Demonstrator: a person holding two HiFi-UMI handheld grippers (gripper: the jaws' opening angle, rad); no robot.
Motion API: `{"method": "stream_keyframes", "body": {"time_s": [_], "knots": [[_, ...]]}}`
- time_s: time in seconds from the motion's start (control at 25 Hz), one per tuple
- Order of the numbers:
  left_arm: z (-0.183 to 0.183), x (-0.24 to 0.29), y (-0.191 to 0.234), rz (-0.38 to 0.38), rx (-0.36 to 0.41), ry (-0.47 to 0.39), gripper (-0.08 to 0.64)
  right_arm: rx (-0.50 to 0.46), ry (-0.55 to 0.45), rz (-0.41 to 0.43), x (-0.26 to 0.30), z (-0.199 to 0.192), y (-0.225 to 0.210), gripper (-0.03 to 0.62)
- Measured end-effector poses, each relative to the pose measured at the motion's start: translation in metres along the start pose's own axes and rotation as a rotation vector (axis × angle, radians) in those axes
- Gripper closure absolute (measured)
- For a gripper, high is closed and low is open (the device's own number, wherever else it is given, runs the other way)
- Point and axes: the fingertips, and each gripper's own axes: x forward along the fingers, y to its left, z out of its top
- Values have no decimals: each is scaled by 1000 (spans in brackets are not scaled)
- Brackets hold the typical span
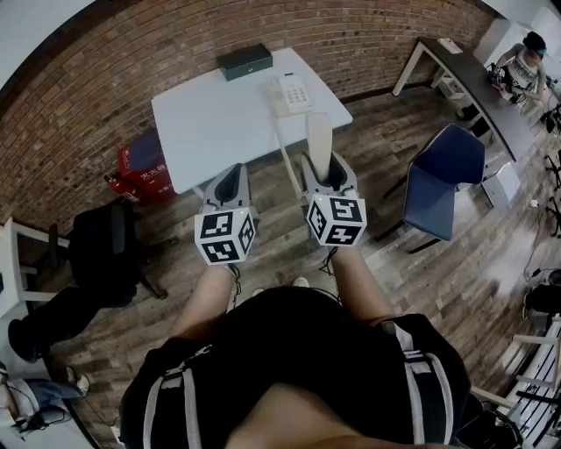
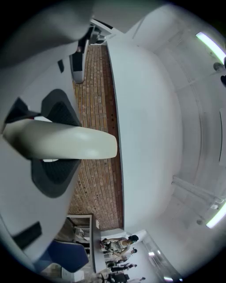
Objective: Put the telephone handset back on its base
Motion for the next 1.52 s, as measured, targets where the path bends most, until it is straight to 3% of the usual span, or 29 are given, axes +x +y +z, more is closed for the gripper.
{"method": "stream_keyframes", "body": {"time_s": [0.48,1.12,1.52], "knots": [[-3,7,-14,23,-1,23,558,19,-2,90,-1,1,-2,385],[-16,44,-63,47,-6,51,558,39,10,159,4,-3,-53,385],[-22,52,-65,82,-11,47,558,50,-11,210,11,2,-60,385]]}}
